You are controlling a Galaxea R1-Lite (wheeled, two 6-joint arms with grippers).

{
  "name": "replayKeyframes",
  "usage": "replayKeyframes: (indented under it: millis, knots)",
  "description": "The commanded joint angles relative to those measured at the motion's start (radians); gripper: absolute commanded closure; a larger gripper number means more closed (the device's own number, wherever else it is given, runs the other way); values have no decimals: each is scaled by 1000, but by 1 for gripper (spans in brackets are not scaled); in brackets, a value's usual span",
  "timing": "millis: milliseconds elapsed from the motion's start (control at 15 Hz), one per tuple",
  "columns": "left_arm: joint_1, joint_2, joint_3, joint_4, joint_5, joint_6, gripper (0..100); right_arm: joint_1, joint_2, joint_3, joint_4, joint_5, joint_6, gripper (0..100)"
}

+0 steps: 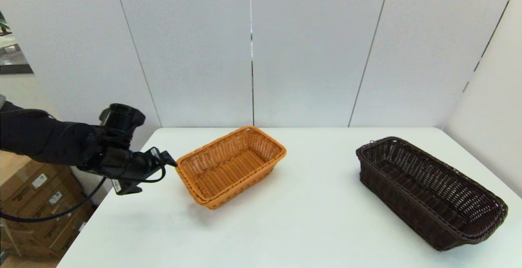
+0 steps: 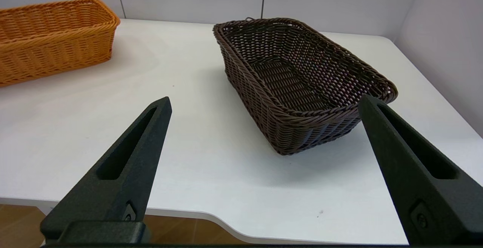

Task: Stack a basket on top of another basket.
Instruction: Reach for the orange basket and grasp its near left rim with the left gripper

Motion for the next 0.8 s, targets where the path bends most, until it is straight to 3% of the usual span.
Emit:
replayKeyframes:
  millis: [67, 800]
  knots:
    - [-91, 72, -13, -1, 8, -52, 0, 1, 1, 0, -1, 1, -1, 0]
    - [-163, 180, -113, -1, 8, -101, 0, 0, 1, 0, -1, 1, -1, 0]
